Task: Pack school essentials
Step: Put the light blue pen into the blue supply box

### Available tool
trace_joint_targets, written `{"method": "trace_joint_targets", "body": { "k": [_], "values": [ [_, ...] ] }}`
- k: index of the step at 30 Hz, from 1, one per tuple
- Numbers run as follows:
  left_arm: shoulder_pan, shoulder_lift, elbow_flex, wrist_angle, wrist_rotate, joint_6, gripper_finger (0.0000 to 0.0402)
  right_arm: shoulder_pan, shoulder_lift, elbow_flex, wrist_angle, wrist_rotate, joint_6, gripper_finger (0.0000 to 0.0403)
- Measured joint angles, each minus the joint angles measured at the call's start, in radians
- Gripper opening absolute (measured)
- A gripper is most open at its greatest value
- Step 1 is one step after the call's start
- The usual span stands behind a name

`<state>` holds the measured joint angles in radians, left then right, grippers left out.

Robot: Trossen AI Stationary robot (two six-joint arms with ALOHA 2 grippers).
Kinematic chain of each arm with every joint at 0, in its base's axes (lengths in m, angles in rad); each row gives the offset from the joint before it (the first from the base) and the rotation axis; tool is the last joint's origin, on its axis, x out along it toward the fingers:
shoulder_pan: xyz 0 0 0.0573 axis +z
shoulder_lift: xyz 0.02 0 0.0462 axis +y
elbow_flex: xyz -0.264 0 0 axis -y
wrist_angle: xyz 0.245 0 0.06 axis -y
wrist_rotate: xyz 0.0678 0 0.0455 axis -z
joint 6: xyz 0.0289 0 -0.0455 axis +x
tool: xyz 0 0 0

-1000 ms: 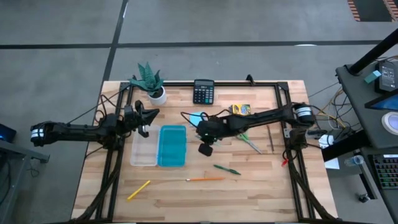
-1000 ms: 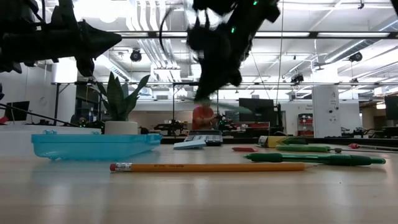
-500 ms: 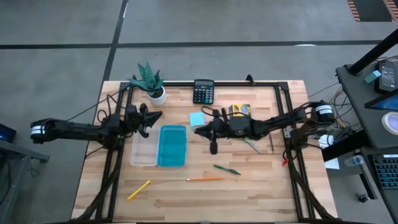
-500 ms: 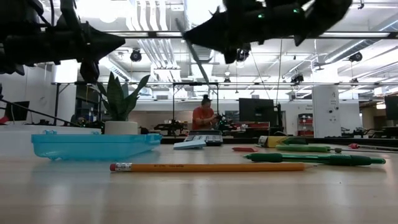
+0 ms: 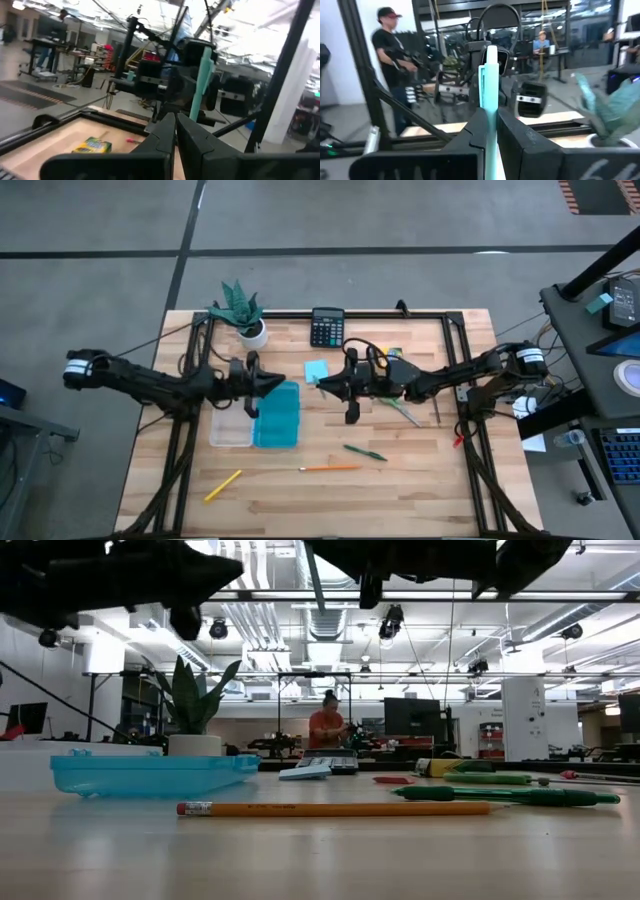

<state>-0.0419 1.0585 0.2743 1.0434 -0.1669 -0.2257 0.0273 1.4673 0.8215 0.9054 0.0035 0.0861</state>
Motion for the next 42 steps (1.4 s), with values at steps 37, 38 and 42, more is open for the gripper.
{"method": "trace_joint_targets", "body": {
  "k": [37, 38, 42],
  "values": [
    [-0.054, 0.485, 0.327, 0.100, 0.055, 0.101, 0.0141, -0.014, -0.021, -0.097, 0.169, -0.056, 0.060, 0.0018],
    [-0.054, 0.481, 0.327, 0.101, 0.053, 0.101, 0.0131, -0.015, -0.022, -0.097, 0.173, -0.056, 0.057, 0.0018],
    [-0.054, 0.478, 0.341, 0.100, 0.051, 0.100, 0.0099, -0.015, -0.019, -0.098, 0.179, -0.056, 0.048, 0.0018]
  ]
}}
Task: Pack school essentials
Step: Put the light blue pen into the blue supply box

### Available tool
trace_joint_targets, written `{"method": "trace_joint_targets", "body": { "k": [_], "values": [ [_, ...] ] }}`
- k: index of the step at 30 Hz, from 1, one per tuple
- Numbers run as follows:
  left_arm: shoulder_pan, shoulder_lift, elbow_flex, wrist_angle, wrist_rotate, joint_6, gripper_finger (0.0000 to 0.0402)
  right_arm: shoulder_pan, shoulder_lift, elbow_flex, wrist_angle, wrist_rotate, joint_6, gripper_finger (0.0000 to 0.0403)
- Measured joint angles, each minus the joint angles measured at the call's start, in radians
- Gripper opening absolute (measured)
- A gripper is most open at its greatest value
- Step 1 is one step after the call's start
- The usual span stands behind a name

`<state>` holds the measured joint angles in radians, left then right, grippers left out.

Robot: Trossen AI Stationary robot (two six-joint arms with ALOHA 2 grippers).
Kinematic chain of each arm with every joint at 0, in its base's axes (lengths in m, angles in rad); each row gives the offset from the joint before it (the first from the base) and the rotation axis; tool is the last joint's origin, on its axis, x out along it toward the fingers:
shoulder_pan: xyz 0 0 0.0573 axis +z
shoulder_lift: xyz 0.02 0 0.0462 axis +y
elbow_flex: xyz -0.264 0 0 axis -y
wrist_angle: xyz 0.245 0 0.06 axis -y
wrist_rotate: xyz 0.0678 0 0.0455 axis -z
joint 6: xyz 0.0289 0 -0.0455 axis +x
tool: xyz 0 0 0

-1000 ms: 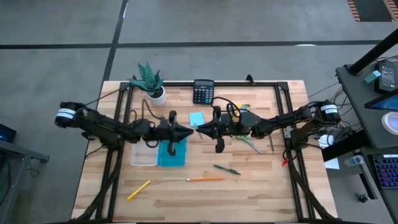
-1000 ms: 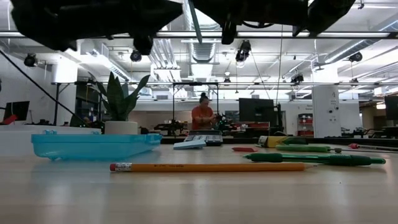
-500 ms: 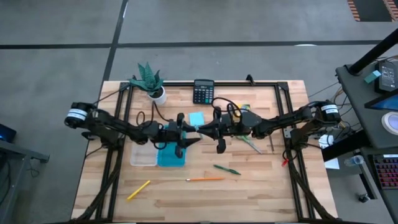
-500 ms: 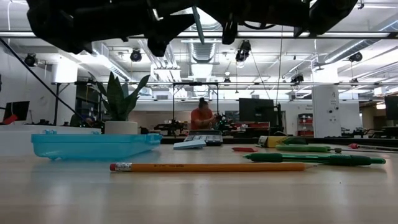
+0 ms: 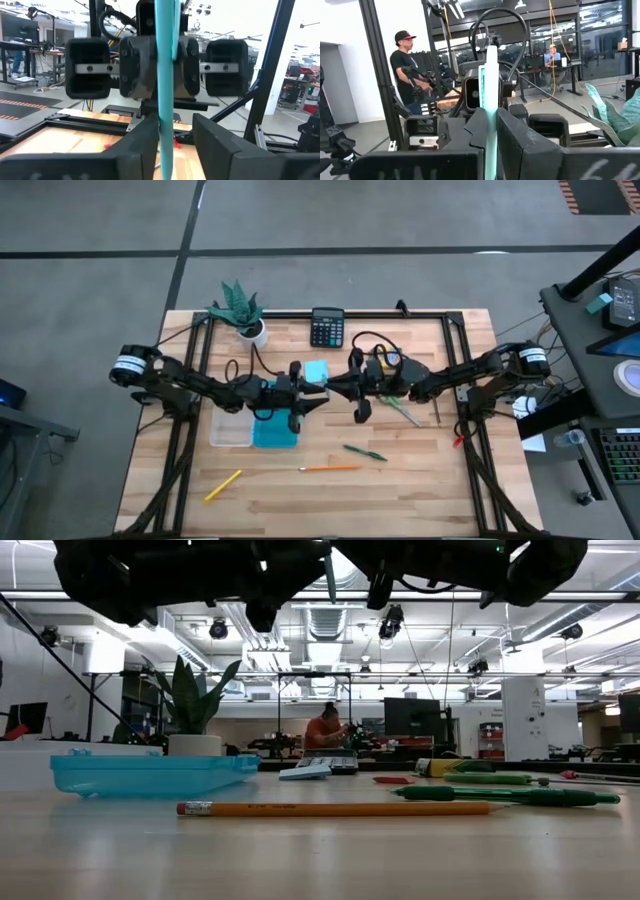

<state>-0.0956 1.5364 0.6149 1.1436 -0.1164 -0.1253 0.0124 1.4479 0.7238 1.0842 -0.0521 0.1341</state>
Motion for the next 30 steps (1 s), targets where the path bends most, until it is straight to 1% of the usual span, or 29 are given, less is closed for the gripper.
{"method": "trace_joint_targets", "body": {
  "k": [3, 13, 15, 19, 23, 28, 30],
  "values": [
    [0.000, 0.000, 0.010, -0.001, -0.005, 0.000, 0.0086, 0.000, 0.002, 0.000, 0.003, -0.001, 0.000, 0.0018],
    [0.000, 0.000, 0.022, -0.001, -0.020, 0.002, 0.0081, 0.000, 0.002, 0.000, 0.006, 0.000, -0.004, 0.0018],
    [0.000, 0.000, 0.022, -0.001, -0.024, 0.005, 0.0068, 0.000, 0.002, 0.000, 0.005, 0.000, -0.004, 0.0018],
    [0.000, 0.000, 0.022, -0.007, -0.030, 0.005, 0.0017, 0.000, 0.002, 0.000, 0.003, -0.001, -0.004, 0.0029],
    [0.000, 0.000, 0.022, -0.009, -0.035, 0.002, 0.0012, -0.004, 0.002, 0.000, -0.004, -0.002, 0.024, 0.0057],
    [-0.001, 0.000, 0.021, -0.010, -0.043, 0.000, 0.0010, -0.013, 0.000, 0.000, -0.020, -0.001, 0.034, 0.0123],
    [-0.001, 0.000, 0.021, -0.027, -0.044, -0.026, 0.0009, -0.019, -0.012, 0.000, -0.048, -0.001, 0.029, 0.0150]
  ]
}}
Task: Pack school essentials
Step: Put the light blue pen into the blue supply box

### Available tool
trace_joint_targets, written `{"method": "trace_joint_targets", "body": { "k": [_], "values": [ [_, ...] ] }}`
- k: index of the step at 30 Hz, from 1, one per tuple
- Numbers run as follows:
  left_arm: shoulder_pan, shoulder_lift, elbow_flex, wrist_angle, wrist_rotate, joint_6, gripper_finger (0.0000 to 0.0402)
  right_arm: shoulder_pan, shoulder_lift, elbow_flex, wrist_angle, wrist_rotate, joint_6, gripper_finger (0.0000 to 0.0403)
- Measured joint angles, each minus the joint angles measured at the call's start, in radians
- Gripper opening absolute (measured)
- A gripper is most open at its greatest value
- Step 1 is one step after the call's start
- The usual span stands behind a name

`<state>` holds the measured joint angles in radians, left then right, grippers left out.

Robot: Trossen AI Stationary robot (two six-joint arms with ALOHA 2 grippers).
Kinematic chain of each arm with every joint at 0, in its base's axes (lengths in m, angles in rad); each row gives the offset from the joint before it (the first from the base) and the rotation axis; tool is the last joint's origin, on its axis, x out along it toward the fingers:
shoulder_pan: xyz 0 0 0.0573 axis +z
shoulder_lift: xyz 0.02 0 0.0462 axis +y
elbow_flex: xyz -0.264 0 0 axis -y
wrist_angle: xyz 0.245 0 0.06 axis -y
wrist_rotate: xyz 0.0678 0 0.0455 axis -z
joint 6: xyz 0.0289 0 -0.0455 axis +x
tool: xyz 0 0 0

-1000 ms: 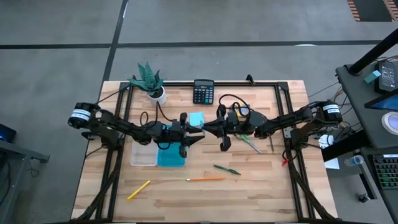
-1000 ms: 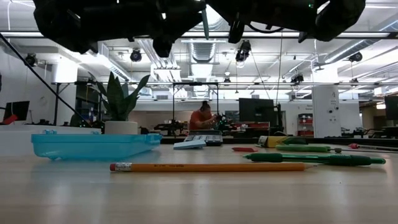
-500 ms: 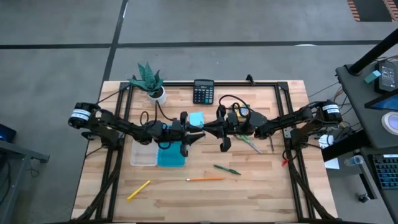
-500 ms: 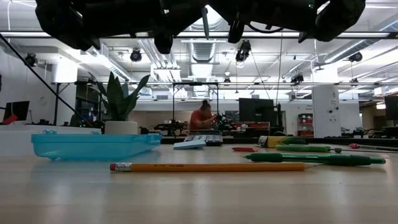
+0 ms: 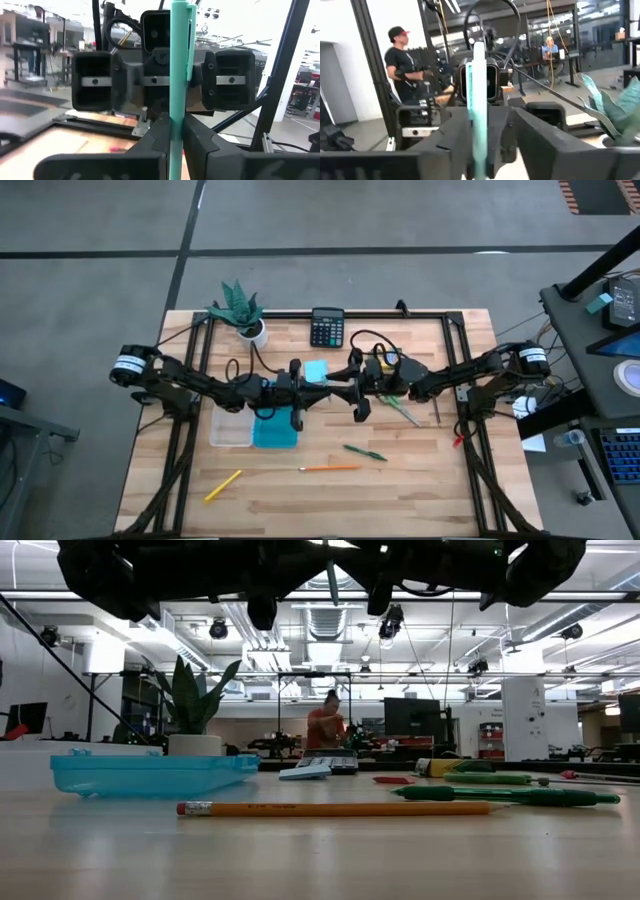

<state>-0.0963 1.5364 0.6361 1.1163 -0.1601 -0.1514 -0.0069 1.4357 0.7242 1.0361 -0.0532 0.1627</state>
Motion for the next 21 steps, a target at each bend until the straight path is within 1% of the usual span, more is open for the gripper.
{"method": "trace_joint_targets", "body": {
  "k": [4, 8, 11, 14, 17, 21],
  "values": [
    [0.000, -0.017, -0.001, -0.113, -0.010, -0.084, 0.0008, -0.019, -0.058, 0.000, -0.091, 0.001, -0.018, 0.0193],
    [0.000, -0.078, 0.003, -0.341, -0.057, -0.204, 0.0007, -0.043, -0.153, 0.000, -0.258, 0.002, -0.055, 0.0217],
    [0.000, -0.157, 0.003, -0.576, -0.122, -0.329, 0.0007, -0.064, -0.239, 0.000, -0.401, 0.002, -0.080, 0.0225],
    [0.000, -0.242, 0.003, -0.839, -0.192, -0.502, 0.0007, -0.082, -0.321, 0.000, -0.542, 0.002, -0.106, 0.0228],
    [0.000, -0.311, 0.036, -1.132, -0.208, -0.684, 0.0007, -0.097, -0.382, 0.001, -0.654, 0.003, -0.131, 0.0228],
    [-0.002, -0.370, 0.122, -1.573, -0.185, -0.929, 0.0007, -0.112, -0.425, -0.008, -0.702, 0.004, -0.139, 0.0229]
  ]
}}
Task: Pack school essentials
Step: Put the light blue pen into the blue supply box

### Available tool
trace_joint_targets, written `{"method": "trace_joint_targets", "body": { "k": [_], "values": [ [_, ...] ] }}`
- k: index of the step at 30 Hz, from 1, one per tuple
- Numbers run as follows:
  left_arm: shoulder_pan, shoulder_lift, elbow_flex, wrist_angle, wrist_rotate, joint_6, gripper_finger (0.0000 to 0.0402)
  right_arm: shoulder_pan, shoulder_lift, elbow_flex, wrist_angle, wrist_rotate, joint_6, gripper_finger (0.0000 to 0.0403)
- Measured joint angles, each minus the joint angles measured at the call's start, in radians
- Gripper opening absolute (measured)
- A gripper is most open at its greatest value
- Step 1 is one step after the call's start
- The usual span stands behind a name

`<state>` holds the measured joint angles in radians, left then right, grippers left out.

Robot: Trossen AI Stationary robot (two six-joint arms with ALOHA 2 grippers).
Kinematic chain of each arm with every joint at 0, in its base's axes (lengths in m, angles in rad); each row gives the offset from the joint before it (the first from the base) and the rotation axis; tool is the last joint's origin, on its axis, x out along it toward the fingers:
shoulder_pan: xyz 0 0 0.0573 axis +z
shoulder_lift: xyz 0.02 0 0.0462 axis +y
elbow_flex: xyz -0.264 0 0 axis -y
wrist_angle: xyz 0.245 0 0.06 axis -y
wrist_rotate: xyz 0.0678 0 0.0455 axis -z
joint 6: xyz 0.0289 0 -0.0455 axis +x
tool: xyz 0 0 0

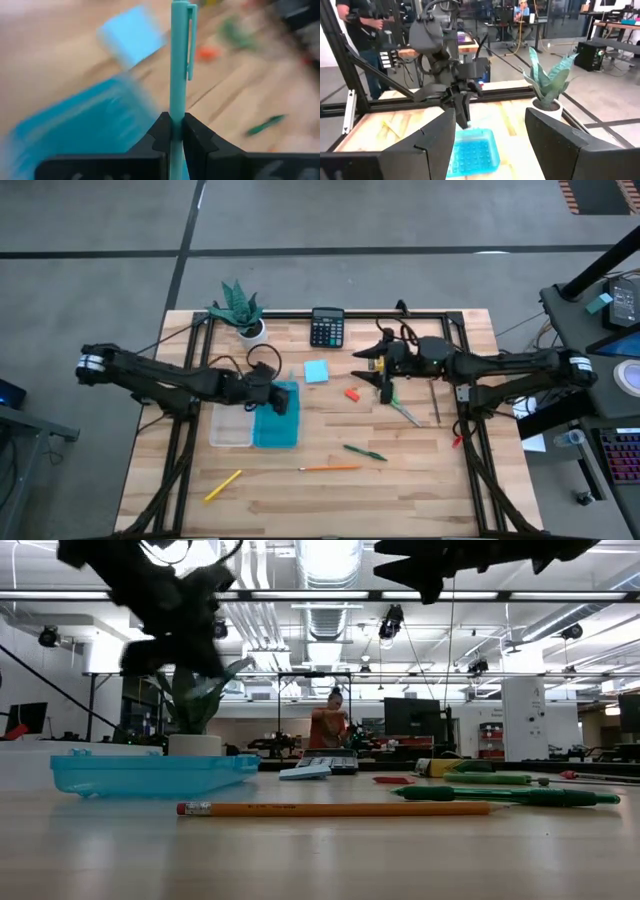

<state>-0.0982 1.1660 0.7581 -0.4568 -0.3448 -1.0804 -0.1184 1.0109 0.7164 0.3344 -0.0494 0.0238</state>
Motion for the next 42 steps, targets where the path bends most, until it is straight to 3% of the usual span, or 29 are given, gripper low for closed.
{"method": "trace_joint_targets", "body": {
  "k": [6, 10, 30, 42],
  "values": [
    [0.000, -0.008, 0.100, -0.576, 0.187, -0.331, 0.0007, -0.027, 0.004, -0.007, -0.014, 0.000, -0.002, 0.0226],
    [-0.001, 0.033, 0.096, -0.742, 0.299, -0.454, 0.0007, -0.048, 0.018, -0.007, -0.016, 0.000, -0.002, 0.0229],
    [0.006, 0.323, 0.052, -0.757, 0.393, -0.509, 0.0020, -0.098, 0.049, -0.007, -0.010, 0.003, 0.001, 0.0231],
    [0.007, 0.392, 0.052, -0.756, 0.393, -0.509, 0.0029, -0.098, 0.050, -0.007, -0.006, 0.003, 0.001, 0.0231]
  ]
}}
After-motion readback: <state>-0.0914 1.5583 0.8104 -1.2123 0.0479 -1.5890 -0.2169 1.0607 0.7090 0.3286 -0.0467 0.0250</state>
